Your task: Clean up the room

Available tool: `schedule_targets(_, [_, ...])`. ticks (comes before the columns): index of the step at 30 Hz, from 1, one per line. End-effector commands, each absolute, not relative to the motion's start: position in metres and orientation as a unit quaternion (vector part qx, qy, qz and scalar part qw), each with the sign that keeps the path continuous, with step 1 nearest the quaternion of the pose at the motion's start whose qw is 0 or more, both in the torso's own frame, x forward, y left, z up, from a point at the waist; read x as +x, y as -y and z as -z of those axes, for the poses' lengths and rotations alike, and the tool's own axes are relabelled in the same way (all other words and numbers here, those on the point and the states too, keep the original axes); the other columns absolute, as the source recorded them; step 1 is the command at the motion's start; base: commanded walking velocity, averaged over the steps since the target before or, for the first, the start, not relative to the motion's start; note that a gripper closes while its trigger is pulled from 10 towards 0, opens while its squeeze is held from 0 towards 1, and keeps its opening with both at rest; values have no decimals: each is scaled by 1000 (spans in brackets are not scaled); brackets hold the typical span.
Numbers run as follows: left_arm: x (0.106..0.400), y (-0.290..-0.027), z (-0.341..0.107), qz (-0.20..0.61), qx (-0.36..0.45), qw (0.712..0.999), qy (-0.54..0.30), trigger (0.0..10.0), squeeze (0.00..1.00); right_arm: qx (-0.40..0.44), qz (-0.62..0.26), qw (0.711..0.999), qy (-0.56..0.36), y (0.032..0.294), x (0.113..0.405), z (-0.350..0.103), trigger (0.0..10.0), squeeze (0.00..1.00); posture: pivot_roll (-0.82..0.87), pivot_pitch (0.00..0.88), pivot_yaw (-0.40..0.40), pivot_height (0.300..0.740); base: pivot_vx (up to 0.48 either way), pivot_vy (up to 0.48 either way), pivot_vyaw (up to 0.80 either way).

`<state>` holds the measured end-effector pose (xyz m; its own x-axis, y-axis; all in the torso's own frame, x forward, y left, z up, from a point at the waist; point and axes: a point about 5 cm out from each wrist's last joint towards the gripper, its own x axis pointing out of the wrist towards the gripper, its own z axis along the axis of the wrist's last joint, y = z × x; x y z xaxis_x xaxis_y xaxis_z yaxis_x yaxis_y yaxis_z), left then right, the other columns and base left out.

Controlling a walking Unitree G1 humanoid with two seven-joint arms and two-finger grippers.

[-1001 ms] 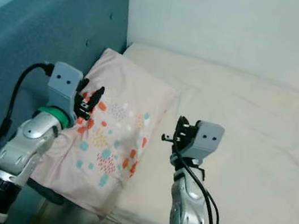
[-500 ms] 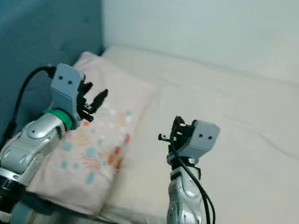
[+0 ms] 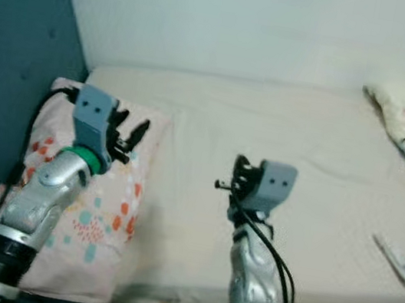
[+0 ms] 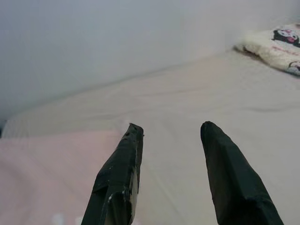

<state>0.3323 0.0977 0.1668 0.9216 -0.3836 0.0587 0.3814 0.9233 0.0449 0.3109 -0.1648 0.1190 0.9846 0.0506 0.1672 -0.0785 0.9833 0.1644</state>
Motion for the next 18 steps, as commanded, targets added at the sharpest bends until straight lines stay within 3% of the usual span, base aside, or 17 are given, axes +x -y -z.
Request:
schedule_targets(1, [331, -101, -159, 192, 17, 981, 18, 10000, 0, 92, -34, 992, 76, 162, 310, -115, 10000, 0, -52, 0, 88, 740, 0, 0, 0])
schedule_targets(10, [332, -102, -156, 190, 40, 981, 15, 10000, 0, 89, -37, 993, 71, 161, 312, -114, 10000, 0, -46, 0, 85, 740, 0, 0, -800])
schedule_targets(14, [330, -100, -155, 202, 53, 978, 23, 10000, 0, 83, -39, 993, 70, 160, 313, -113, 10000, 0, -43, 0, 86, 740, 0, 0, 0])
schedule_targets(18, [329, -99, -155, 208, 59, 976, 30, 10000, 0, 81, -40, 994, 69, 159, 313, -112, 10000, 0, -43, 0, 87, 740, 0, -291, 0])
